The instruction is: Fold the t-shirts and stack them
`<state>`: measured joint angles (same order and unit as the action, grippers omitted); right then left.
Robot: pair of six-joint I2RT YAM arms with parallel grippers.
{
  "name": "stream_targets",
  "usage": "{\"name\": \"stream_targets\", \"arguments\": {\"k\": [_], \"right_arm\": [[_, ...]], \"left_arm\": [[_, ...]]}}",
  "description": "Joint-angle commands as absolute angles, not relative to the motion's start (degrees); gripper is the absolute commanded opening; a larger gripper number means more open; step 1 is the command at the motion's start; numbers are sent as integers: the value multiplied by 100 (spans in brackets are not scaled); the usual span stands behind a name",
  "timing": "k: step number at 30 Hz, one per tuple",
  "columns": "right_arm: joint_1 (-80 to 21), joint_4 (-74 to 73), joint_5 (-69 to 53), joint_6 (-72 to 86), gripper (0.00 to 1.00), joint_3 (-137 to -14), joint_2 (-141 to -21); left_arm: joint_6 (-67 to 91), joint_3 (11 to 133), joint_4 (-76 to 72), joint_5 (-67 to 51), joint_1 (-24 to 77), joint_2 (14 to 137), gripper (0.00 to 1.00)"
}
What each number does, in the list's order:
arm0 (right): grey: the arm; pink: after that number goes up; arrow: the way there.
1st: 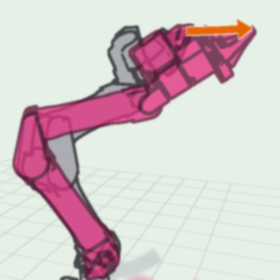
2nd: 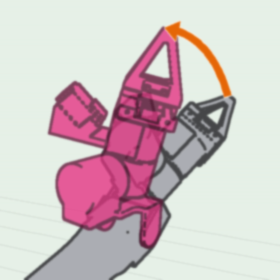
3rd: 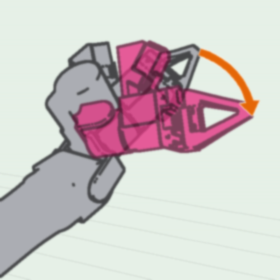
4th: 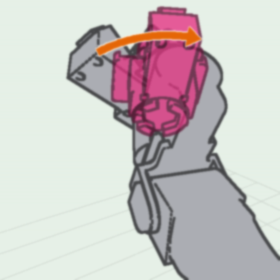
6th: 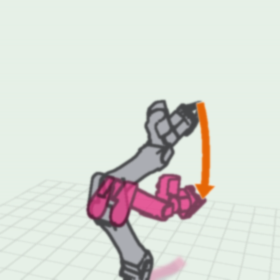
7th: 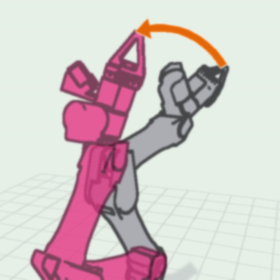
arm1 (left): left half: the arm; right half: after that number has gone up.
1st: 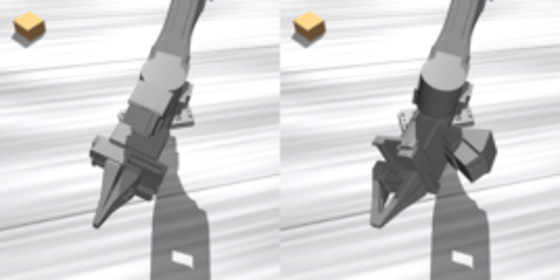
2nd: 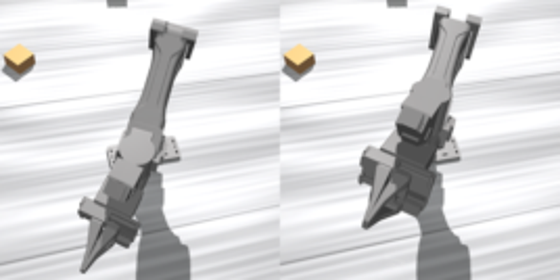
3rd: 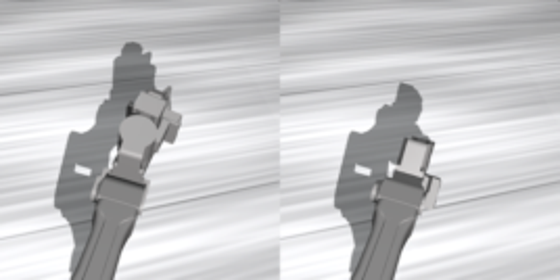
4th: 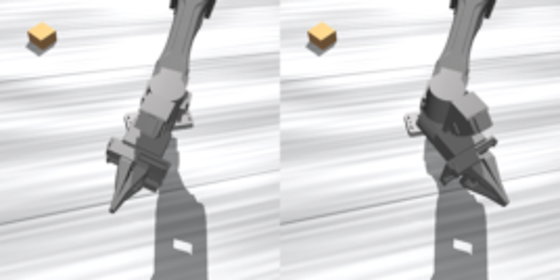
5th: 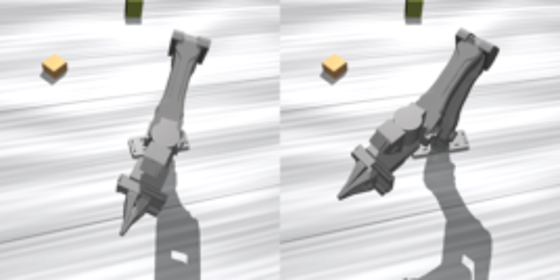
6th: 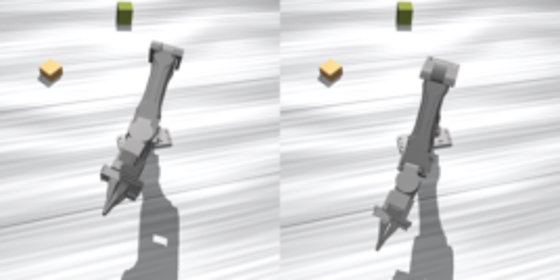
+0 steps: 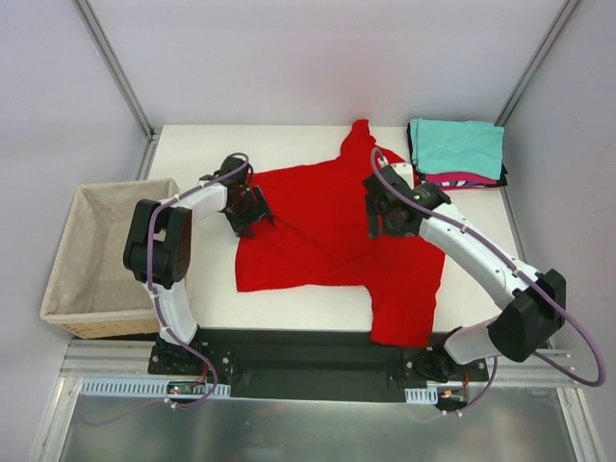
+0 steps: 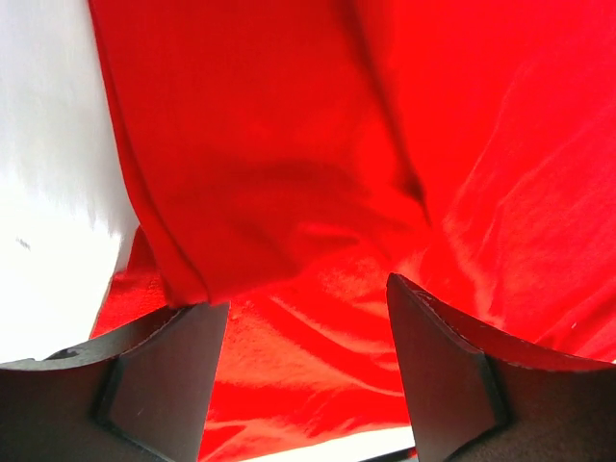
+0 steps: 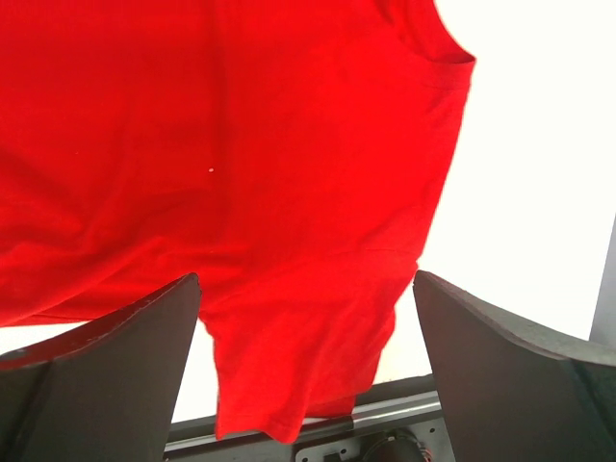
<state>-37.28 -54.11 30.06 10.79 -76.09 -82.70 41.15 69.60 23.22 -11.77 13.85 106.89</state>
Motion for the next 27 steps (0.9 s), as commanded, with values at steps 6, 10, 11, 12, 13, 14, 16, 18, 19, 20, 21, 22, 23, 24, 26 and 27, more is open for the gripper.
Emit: {"name": "stream_targets", "arguments": {"k": [6, 10, 11, 12, 13, 14, 16, 18, 19, 20, 21, 22, 23, 24, 26, 27], "right_arm": [[-3525, -5476, 3155, 914, 97, -7392, -7963], [-3489, -5458, 3129, 905, 97, -7374, -7954], [-3472, -5441, 3112, 914, 97, -7374, -7963], [-3480, -5440, 3111, 914, 96, -7374, -7972], [-3472, -5432, 3085, 923, 97, -7374, -7989], [-3463, -5432, 3085, 914, 97, -7374, -8007], [-3463, -5423, 3041, 932, 97, -7374, -8024], [-3463, -5423, 3024, 958, 97, -7357, -8033], [-3463, -5397, 3023, 958, 97, -7348, -8025], [-3463, -5379, 3023, 967, 97, -7313, -8033], [-3463, -5353, 3023, 967, 96, -7295, -8033], [-3463, -5353, 3015, 975, 97, -7295, -8042], [-3463, -5326, 2980, 976, 97, -7278, -8051], [-3463, -5283, 2945, 967, 97, -7199, -8051], [-3472, -5081, 2813, 941, 97, -7085, -8147], [-3463, -5028, 2778, 949, 97, -7006, -8261]], "left_arm": [[3876, 7594, 2619, -739, 818, 11127, 66], [3762, 7673, 2698, -712, 450, 11101, 66], [3736, 7699, 2707, -703, 396, 11092, 66], [3718, 7717, 2733, -703, 343, 11100, 66], [3674, 7769, 2742, -703, 256, 11118, 66], [3674, 7804, 2760, -721, 211, 11136, 66], [3656, 7936, 2786, -817, 123, 11197, 66], [3630, 8042, 2821, -852, 79, 11241, 66], [3595, 8129, 2830, -913, 70, 11259, 66], [3560, 8173, 2839, -958, 70, 11224, 66], [3525, 8209, 2848, -1054, 79, 11189, 66], [3533, 8200, 2856, -1159, 79, 11110, 66], [3551, 8165, 2856, -1404, 105, 10883, 66], [3577, 8113, 2865, -1502, 140, 10724, 66], [3603, 7806, 2900, -1451, 306, 10155, 65], [3621, 7648, 2918, -1389, 360, 9951, 66]]}}
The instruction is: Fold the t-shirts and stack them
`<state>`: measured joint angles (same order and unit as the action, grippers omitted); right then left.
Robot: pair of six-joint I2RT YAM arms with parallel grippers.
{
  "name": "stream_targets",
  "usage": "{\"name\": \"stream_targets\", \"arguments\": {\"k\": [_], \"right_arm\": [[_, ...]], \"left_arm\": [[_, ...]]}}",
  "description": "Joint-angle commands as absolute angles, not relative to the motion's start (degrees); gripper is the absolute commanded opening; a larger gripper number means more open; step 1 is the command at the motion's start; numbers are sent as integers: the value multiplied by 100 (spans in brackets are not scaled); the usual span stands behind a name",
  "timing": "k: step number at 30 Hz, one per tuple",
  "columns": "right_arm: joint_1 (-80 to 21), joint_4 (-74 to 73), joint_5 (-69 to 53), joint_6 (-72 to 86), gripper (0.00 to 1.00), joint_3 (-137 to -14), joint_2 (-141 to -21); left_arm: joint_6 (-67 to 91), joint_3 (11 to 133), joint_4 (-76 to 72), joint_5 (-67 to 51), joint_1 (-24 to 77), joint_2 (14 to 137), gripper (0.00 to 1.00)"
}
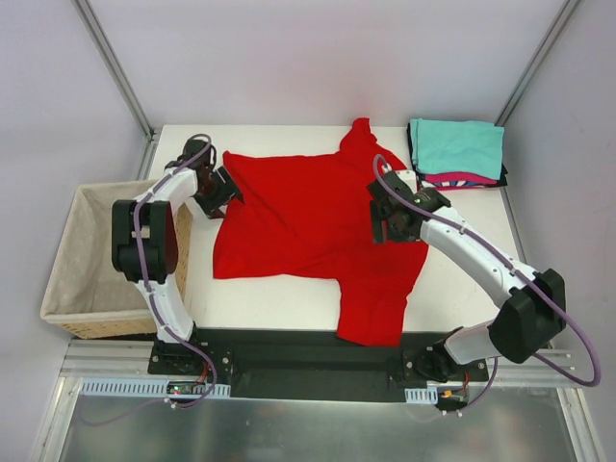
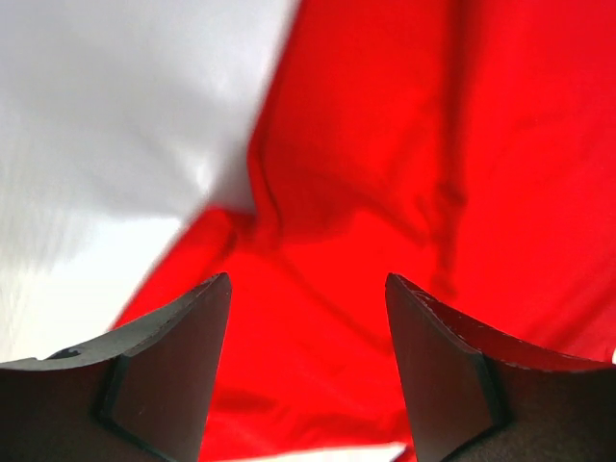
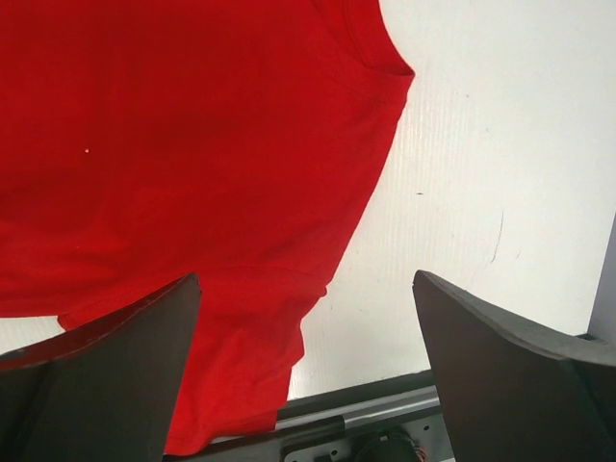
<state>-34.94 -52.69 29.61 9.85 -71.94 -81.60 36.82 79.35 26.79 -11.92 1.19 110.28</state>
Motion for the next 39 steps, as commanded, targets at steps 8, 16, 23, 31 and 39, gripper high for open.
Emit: {"name": "stream_targets", "arguments": {"k": [8, 16, 23, 31, 39], "right_arm": [[-3472, -5510, 3646, 1002, 97, -7847, -10053], [-3121, -5845, 3929, 870, 97, -9026, -11232], [-2734, -5757, 3858, 730, 96, -9140, -11610], [-2338, -5906, 3762, 703, 97, -9623, -12111], [-2233, -6073, 3691, 668, 97, -10151, -12550]], "left_arm": [[3437, 6856, 3331, -1222, 650, 9316, 67], [3410, 7207, 3384, -950, 721, 9808, 67], [3480, 7488, 3392, -826, 756, 10414, 66], [3472, 7989, 3384, -738, 800, 10863, 66], [3480, 8358, 3384, -598, 800, 11276, 66]]}}
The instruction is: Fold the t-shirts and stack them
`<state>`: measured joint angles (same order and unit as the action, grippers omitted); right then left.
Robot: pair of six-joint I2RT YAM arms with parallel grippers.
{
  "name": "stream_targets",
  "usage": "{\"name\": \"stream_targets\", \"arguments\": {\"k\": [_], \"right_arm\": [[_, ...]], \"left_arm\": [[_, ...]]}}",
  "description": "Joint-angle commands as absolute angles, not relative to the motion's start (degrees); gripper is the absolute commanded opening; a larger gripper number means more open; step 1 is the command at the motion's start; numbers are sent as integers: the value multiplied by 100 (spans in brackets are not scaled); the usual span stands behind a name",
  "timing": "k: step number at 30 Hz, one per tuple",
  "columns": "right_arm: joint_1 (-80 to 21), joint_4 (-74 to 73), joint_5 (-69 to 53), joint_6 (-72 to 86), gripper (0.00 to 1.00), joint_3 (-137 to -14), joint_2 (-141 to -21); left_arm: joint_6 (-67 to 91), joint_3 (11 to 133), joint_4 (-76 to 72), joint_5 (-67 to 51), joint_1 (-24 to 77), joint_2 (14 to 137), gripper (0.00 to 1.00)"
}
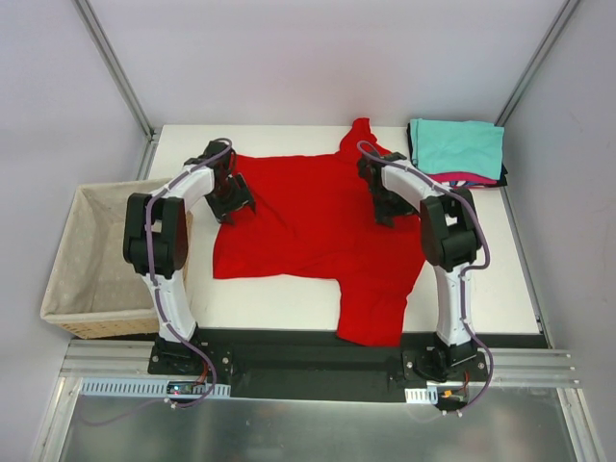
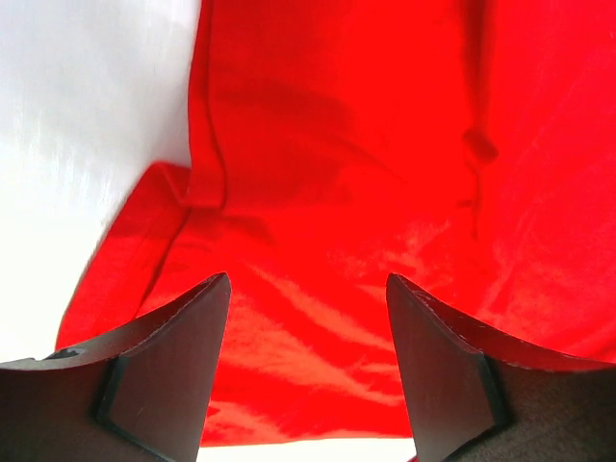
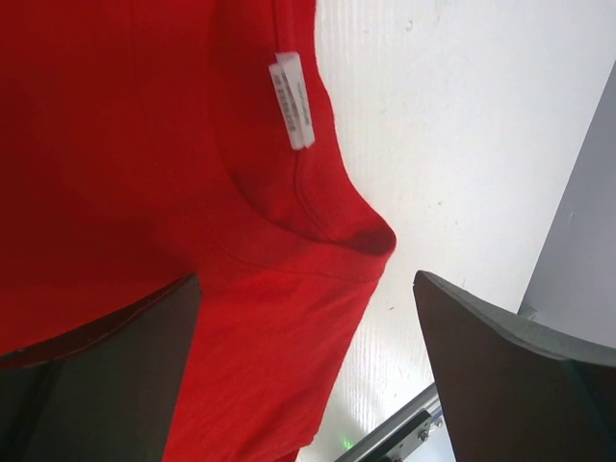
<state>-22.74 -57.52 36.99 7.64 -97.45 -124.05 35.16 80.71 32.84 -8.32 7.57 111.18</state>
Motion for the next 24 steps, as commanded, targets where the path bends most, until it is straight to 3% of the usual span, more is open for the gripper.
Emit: {"name": "stream_targets", "arguments": {"k": [1, 24], "right_arm": [[-2224, -6091, 3691, 659, 97, -10212, -12646], [-1934, -6495, 3481, 370, 96, -11856, -13631]], "left_arm": [[3480, 8384, 3384, -572, 791, 11337, 66], [3428, 9421, 3533, -642, 554, 12260, 66]]}}
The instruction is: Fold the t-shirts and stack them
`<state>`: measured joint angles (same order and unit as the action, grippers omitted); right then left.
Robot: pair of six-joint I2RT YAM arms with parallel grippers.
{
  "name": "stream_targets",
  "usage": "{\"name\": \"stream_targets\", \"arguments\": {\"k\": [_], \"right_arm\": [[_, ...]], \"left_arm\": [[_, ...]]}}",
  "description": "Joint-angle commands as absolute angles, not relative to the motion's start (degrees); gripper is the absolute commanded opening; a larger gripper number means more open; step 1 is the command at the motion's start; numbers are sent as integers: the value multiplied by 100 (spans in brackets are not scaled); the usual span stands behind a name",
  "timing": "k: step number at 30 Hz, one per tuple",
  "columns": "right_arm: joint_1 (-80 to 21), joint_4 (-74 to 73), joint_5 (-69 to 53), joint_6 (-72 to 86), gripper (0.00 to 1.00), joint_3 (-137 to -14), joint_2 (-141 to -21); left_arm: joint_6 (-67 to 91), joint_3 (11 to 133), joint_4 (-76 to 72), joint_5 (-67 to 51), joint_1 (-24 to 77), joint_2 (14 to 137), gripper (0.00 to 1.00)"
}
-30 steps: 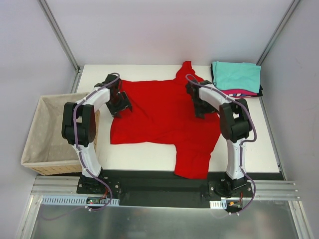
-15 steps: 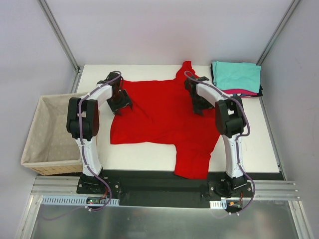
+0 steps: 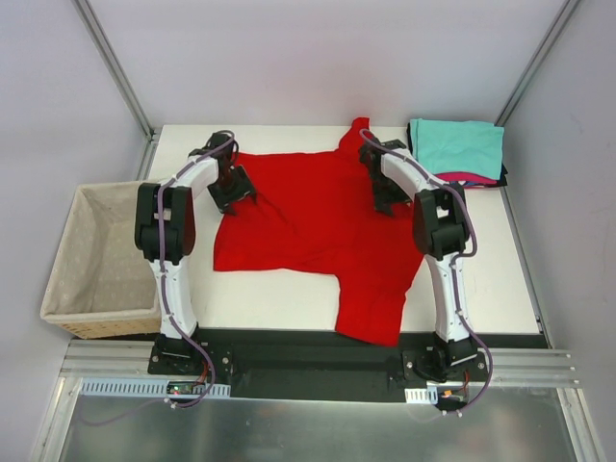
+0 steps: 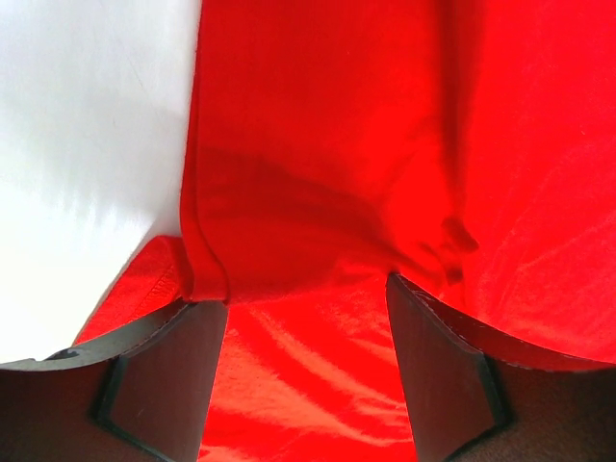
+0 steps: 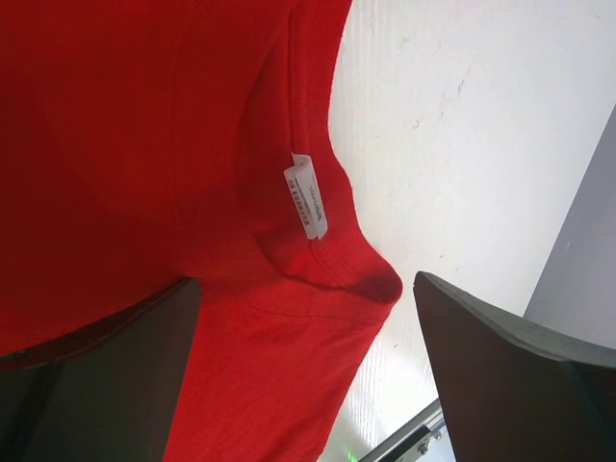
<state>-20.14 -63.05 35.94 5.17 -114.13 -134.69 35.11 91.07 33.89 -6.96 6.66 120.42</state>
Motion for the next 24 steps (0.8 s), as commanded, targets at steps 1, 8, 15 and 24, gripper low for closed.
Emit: {"name": "stream_targets", "arguments": {"k": [1, 8, 15, 24], "right_arm": [[-1916, -6530, 3437, 343, 97, -12030, -13728], [-1793, -6653, 3200, 211, 97, -12796, -14150], [-1731, -6653, 3322, 290, 97, -12579, -13696], [-2381, -4352, 2728, 466, 97, -8880, -9171]], "left_arm": [[3428, 9465, 3542, -650, 528, 12296, 66], [3454, 9861, 3604, -686, 448, 12559, 66], [3472, 10046, 3647, -949, 457, 12290, 66], [2918, 8563, 3113, -605, 747, 8970, 99]]}}
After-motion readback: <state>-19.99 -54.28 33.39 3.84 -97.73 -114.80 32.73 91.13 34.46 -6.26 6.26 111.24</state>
